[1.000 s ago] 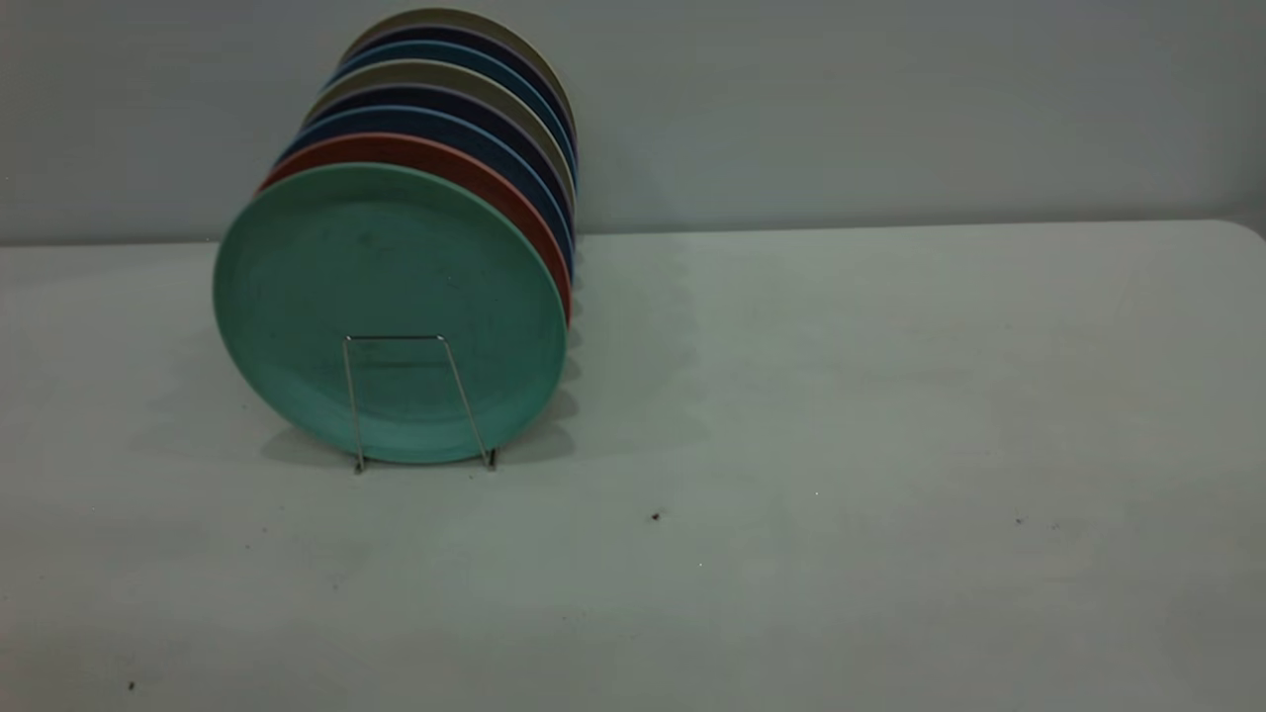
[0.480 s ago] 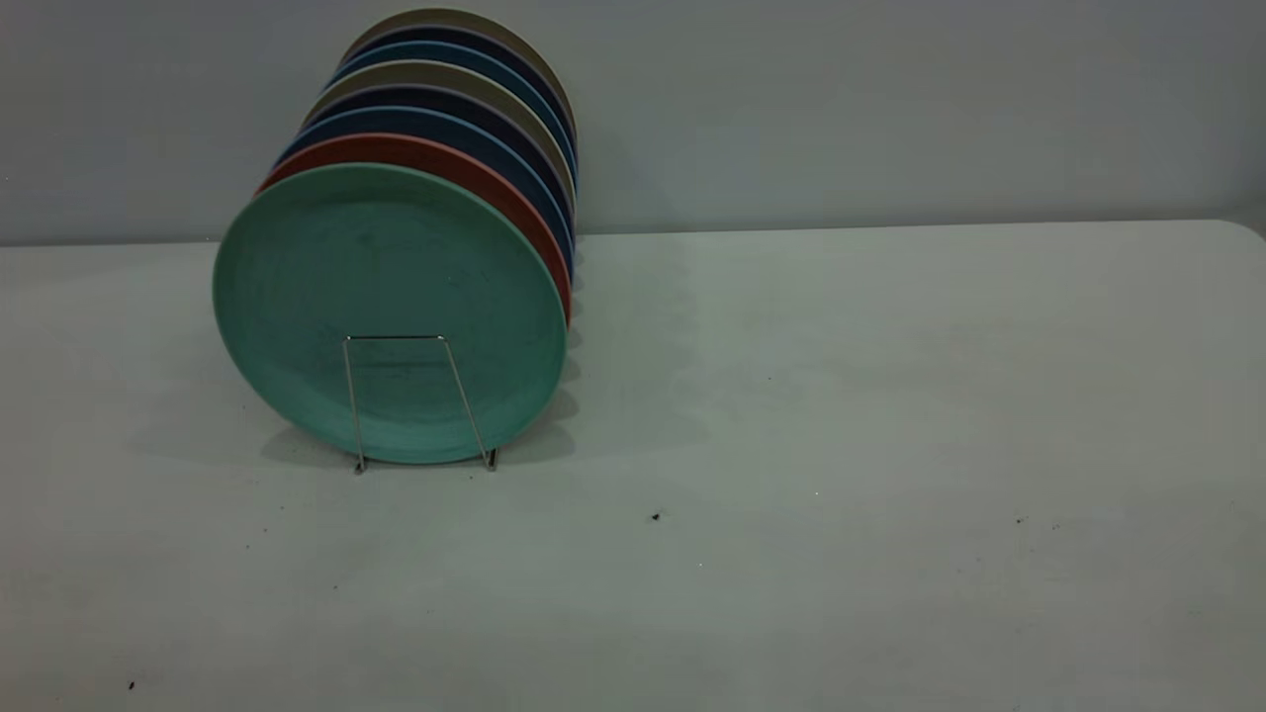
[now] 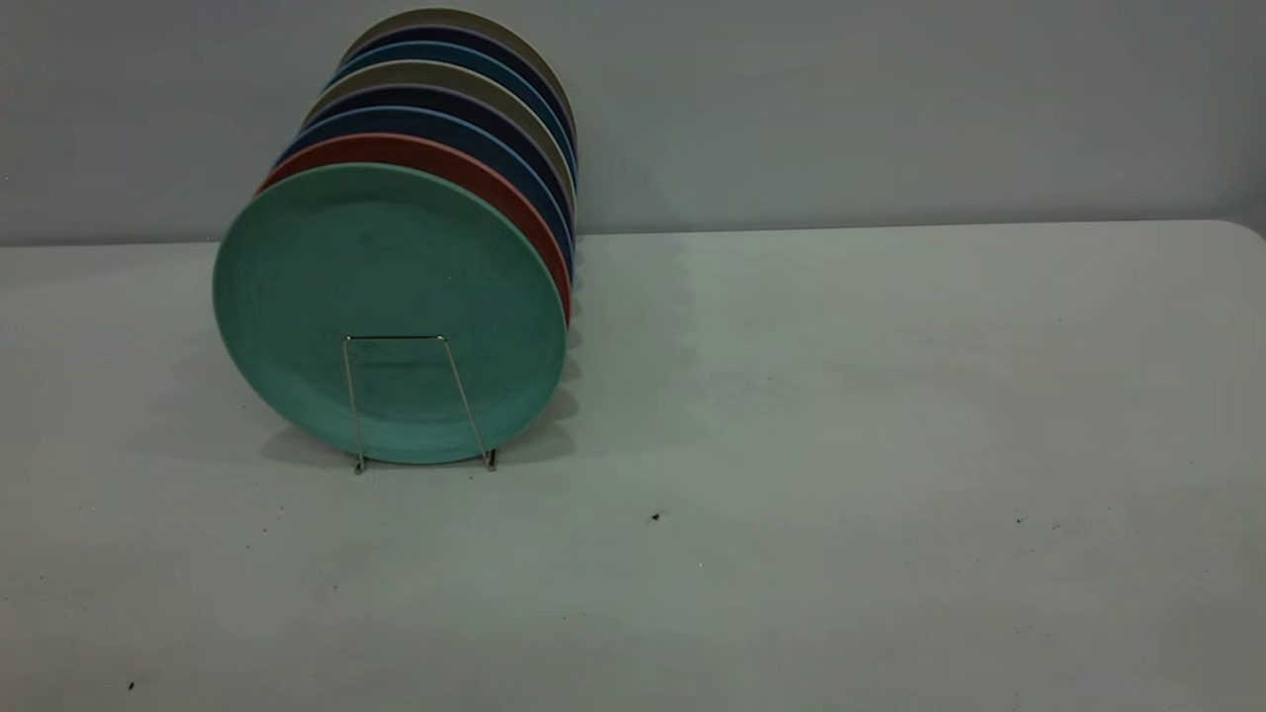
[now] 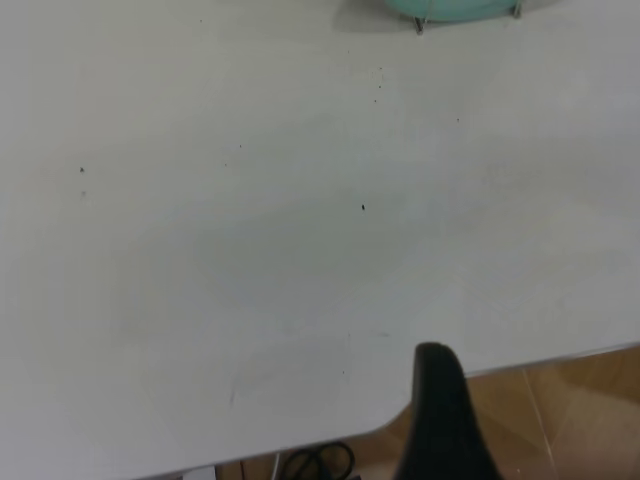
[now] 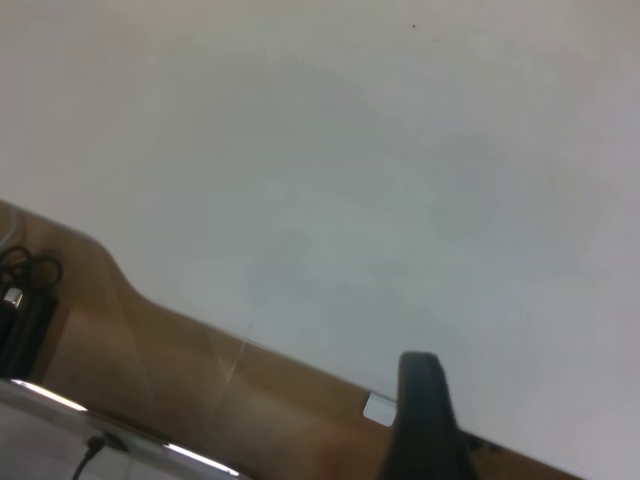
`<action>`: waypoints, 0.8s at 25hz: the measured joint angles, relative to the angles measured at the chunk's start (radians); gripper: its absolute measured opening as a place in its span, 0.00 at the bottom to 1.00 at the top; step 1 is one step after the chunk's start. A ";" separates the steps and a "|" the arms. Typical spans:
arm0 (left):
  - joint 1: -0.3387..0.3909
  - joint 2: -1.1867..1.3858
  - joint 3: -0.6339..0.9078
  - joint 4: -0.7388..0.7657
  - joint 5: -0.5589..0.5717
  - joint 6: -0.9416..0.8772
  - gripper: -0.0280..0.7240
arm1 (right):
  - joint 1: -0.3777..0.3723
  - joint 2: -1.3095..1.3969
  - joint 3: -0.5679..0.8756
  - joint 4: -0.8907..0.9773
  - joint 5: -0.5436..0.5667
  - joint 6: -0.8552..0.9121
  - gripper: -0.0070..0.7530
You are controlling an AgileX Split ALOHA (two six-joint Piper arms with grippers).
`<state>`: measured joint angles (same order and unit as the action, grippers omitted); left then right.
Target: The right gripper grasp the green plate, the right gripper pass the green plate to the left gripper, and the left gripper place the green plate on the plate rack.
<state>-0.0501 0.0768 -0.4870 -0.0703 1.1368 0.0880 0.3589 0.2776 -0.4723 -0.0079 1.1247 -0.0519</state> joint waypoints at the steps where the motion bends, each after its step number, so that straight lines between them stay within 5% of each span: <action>1: 0.000 0.000 0.000 0.000 0.000 0.000 0.73 | 0.000 0.000 0.000 0.001 0.000 0.000 0.74; 12: 0.000 0.000 0.000 0.001 -0.001 0.001 0.73 | -0.010 -0.007 0.000 0.008 0.000 0.000 0.74; 20: 0.000 -0.012 0.000 0.003 -0.002 0.001 0.73 | -0.211 -0.153 0.000 0.008 0.001 0.000 0.74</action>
<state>-0.0501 0.0644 -0.4870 -0.0674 1.1344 0.0892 0.1482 0.1248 -0.4723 0.0000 1.1257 -0.0519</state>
